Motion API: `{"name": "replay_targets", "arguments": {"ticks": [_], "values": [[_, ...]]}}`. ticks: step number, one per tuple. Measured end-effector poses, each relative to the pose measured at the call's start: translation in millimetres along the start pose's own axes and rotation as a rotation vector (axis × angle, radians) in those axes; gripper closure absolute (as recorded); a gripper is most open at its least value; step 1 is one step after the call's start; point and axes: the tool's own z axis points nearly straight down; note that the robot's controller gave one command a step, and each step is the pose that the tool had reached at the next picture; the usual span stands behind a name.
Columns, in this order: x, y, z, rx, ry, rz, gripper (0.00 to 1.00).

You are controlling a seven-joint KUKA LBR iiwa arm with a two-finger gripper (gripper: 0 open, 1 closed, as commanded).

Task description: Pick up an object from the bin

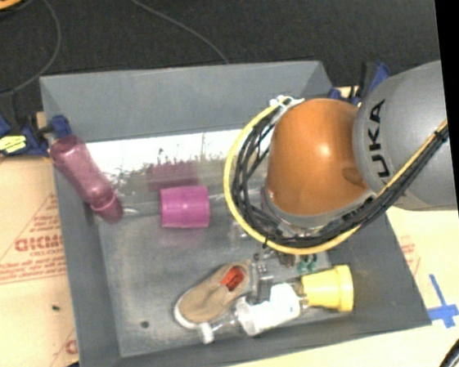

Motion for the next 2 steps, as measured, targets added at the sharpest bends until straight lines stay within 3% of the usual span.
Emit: {"name": "replay_targets", "arguments": {"ticks": [1,2], "values": [[-1.7,-0.1,-4.1,-0.001,-0.008,0.003,1.0],[-1.7,-0.1,-4.1,-0.001,-0.008,0.004,0.0]]}}
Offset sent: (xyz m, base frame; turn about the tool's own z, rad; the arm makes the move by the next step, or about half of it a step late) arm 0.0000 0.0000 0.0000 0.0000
